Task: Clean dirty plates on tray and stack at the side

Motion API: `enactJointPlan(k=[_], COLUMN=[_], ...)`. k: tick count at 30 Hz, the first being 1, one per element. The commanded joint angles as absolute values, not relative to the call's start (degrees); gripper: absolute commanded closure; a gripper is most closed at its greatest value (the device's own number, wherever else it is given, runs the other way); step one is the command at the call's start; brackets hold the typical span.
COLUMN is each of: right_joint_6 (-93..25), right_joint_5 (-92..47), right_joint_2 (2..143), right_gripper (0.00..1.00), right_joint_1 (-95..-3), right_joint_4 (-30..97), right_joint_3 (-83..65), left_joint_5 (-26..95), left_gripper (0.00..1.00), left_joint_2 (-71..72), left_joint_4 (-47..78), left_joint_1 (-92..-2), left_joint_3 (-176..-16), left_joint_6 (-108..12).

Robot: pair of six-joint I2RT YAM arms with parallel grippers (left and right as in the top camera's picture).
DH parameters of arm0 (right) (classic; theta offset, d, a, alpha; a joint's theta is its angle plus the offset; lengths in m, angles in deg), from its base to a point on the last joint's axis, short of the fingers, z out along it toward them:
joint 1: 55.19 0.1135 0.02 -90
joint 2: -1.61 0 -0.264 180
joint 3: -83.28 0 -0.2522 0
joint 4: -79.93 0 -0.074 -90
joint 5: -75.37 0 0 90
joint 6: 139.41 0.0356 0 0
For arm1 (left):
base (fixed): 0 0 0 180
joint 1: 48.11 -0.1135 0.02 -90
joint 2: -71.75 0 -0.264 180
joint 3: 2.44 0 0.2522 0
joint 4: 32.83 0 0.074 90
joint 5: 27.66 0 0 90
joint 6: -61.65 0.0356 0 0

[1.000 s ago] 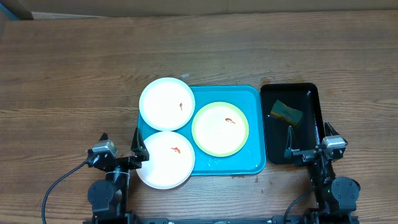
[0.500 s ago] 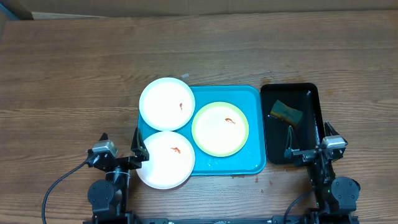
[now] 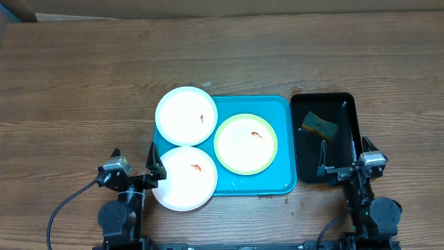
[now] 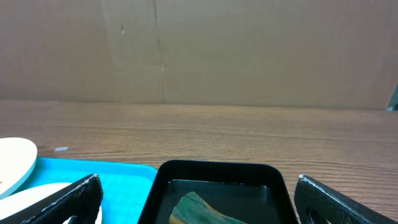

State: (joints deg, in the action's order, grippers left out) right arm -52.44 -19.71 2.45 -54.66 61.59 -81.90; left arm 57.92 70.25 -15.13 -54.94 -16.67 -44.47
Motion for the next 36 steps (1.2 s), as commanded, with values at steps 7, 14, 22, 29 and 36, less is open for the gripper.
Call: enactJointPlan(k=[7, 14, 22, 29, 36], right_joint_6=[-52.6, -52.6, -52.6, -52.6, -52.6], right_joint_5=[-19.2, -19.2, -19.2, -19.2, -19.2], right_joint_2=[1.9, 1.9, 1.9, 1.9, 1.9], right_gripper=[0.0, 0.0, 0.0, 0.0, 0.0], right_joint_1=[-54.2, -54.2, -54.2, -54.2, -54.2], right_joint_4=[61.7, 61.7, 61.7, 61.7, 61.7], right_joint_3=[-82.5, -82.5, -82.5, -82.5, -82.5], left_joint_5=[57.8, 51.7, 44.2, 37.1, 36.7], left_gripper=[0.0, 0.0, 0.0, 0.0, 0.0], left_joint_2=[70.7, 70.7, 66.6, 40.6, 10.7], left_joint_4=[-15.0, -16.7, -4.4, 16.0, 36.0], left_joint_1=[-54.8, -54.8, -54.8, -54.8, -54.8], left_joint_3=[-16.5, -16.8, -30.6, -61.7, -90.2], left_joint_6=[-43.8, -44.1, -43.7, -38.2, -37.8])
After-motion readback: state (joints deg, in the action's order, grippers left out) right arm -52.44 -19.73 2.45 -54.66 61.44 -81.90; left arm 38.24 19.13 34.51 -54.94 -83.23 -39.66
